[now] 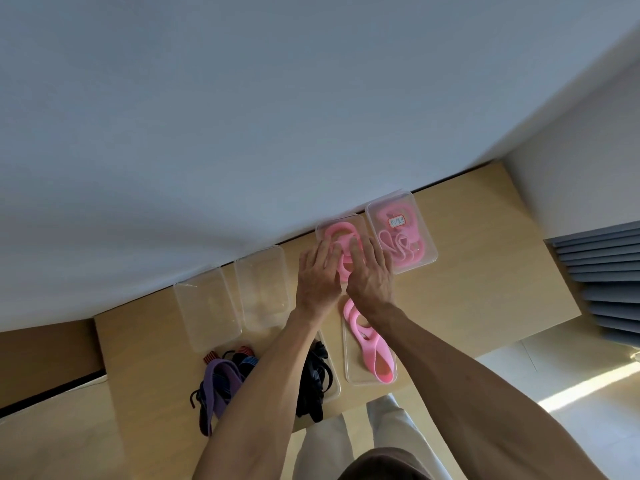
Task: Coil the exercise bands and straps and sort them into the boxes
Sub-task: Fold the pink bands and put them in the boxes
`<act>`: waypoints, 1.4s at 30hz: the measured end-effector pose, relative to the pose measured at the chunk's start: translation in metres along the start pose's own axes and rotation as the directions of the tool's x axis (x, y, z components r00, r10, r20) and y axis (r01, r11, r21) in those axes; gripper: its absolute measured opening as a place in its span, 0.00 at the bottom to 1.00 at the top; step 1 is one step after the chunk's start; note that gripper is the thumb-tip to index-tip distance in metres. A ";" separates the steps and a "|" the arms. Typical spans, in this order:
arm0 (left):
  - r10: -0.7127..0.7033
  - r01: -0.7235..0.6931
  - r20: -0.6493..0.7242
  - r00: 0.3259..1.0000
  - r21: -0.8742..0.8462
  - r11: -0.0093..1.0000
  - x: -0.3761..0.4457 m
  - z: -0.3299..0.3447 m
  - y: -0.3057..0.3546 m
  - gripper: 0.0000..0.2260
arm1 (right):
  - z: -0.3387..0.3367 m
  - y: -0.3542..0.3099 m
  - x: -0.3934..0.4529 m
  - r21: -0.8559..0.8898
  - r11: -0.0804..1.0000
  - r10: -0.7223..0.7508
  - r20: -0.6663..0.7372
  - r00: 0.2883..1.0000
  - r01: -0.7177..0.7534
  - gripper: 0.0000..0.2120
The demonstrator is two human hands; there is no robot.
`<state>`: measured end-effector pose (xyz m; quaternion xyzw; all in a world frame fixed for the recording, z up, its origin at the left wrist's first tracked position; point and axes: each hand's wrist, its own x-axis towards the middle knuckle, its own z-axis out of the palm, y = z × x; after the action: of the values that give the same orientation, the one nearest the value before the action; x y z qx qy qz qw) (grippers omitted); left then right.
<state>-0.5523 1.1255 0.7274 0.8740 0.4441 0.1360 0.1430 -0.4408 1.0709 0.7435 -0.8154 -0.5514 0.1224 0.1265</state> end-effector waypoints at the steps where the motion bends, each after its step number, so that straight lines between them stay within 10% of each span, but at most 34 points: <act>1: -0.027 0.027 -0.014 1.000 -0.027 0.999 -0.001 -0.003 0.003 0.16 | -0.004 -0.001 0.000 0.030 1.000 0.008 -0.040 0.999 -0.007 0.31; 8: -0.541 0.517 0.049 0.840 -0.379 0.768 -0.046 -0.024 0.047 0.10 | -0.029 -0.004 -0.047 0.336 0.825 0.473 0.033 0.881 -0.455 0.19; 17: -0.428 0.524 0.445 0.787 -0.116 0.844 -0.071 0.018 0.052 0.12 | 0.011 0.028 -0.093 0.166 0.681 0.631 0.362 0.686 -0.713 0.08; 32: -0.585 0.692 0.372 0.720 -0.442 0.571 -0.082 -0.025 0.080 0.10 | -0.046 0.011 -0.094 0.396 0.530 0.639 0.394 0.660 -0.750 0.10; 42: -0.449 0.594 0.464 0.763 -0.777 0.206 -0.049 -0.132 0.105 0.15 | -0.148 0.010 -0.078 0.643 0.543 0.406 0.362 0.839 -0.540 0.11</act>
<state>-0.5504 1.0433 0.8827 0.4596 0.5561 0.2336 0.6519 -0.4098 0.9841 0.8831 -0.8017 -0.2240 0.4279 0.3521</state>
